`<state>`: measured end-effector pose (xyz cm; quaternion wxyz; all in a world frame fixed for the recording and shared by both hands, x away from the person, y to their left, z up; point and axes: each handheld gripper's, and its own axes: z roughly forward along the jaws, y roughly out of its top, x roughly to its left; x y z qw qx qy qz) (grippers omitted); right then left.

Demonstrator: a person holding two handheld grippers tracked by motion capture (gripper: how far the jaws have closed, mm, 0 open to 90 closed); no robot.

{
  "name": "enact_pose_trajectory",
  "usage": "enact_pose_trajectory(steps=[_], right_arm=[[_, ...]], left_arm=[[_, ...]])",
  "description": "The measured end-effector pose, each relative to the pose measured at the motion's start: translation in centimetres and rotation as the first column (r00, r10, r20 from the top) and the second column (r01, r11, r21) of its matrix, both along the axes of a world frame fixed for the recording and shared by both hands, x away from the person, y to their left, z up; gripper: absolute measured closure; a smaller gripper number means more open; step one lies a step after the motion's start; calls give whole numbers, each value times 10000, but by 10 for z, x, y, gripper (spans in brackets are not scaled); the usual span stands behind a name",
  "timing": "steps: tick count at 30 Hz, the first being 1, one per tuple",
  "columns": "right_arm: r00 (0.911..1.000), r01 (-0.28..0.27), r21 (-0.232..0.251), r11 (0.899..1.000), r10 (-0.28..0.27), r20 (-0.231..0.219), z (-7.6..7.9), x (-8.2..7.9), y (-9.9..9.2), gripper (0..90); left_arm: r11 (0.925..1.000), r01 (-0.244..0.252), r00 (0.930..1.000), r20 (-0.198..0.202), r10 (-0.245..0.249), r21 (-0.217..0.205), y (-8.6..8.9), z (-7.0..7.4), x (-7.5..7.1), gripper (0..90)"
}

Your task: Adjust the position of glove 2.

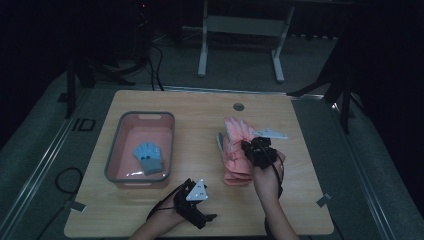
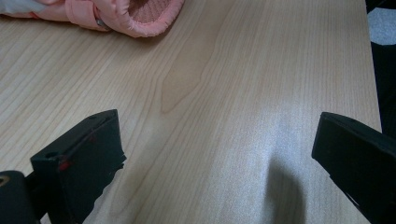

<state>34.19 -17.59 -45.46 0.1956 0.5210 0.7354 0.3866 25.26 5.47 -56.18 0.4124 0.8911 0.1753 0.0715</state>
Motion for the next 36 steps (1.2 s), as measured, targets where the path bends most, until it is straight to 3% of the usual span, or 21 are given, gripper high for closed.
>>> enact_pose_trajectory(steps=[4,6,12,17,26,31,33,36], right_arm=[[9995,86,24,10000,-85,-315,-14,5,3,892],[9988,73,-197,9998,-82,-488,-25,9,6,891],[9983,-158,-665,9977,121,-562,-37,12,13,874],[9980,-326,-426,9986,302,-554,-41,13,12,799],[9961,-839,-340,9959,830,-287,-29,12,-4,561],[9888,-1466,-24,9892,1465,-287,-19,12,-15,301],[9811,-1907,21,9816,1907,-334,-16,13,-20,212],[9758,-2152,167,9764,2157,-352,-12,14,-28,161]], left_arm=[[10000,12,10000,8,-12,0,0,0,0,20],[10000,5,10000,12,-5,-4,0,0,-1,20],[10000,-38,10000,-36,37,-17,0,-1,-1,20],[10000,-26,9999,-106,25,-88,0,-1,-1,20],[10000,-8,10000,-48,8,-1,0,-1,1,20],[10000,-38,10000,-63,38,23,0,-1,1,20],[10000,-82,9999,-106,82,2,0,-1,1,20],[9999,-139,9998,-137,139,-6,0,-1,2,20]])
